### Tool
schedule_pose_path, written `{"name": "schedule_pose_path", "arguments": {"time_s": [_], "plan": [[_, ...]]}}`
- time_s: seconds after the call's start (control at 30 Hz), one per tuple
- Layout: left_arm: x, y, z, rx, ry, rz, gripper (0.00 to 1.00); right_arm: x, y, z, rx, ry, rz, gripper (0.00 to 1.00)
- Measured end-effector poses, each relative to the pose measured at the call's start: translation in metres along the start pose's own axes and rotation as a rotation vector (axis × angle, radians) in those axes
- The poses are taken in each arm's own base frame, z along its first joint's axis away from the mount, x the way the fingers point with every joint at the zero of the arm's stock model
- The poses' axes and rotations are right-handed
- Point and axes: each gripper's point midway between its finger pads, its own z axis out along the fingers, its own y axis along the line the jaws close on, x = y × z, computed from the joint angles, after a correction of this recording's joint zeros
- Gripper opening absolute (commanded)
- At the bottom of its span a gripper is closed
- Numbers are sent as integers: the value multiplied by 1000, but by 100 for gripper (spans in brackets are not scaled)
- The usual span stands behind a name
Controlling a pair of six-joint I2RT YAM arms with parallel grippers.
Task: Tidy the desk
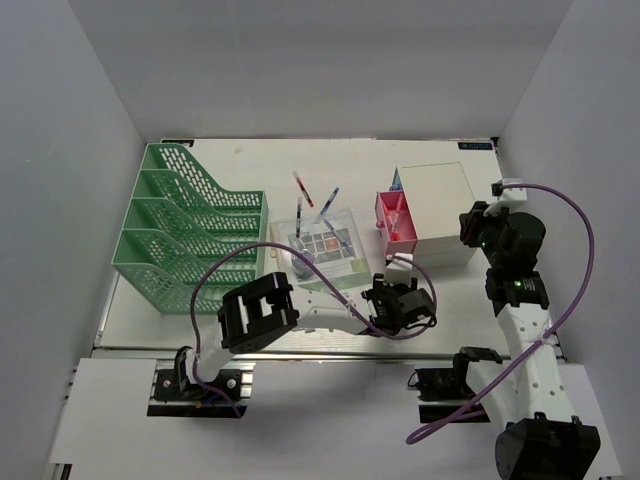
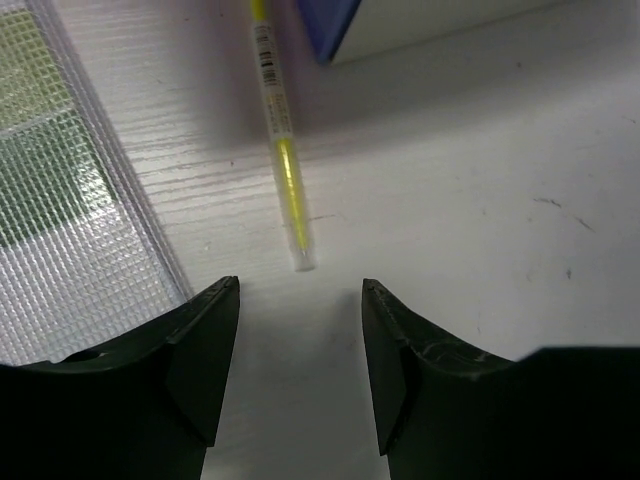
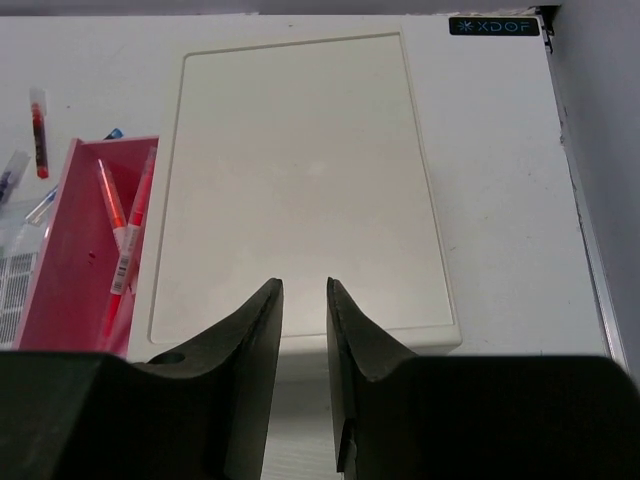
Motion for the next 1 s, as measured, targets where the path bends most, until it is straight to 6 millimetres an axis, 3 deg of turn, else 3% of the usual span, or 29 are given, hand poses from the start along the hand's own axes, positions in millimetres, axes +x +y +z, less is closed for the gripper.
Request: {"name": "schedule_pose_path", "arguments": {"time_s": [0.23, 0.57, 1.0], "plan": [[-10, 11, 13, -56, -51, -12, 60, -6, -1, -4, 7, -22, 17, 29], [-13, -1, 40, -82, -89, -4, 55, -8, -1, -4, 9, -30, 17, 28], [-13, 7, 44, -110, -100, -3, 24, -14, 0, -7, 11, -54, 16, 27]]}}
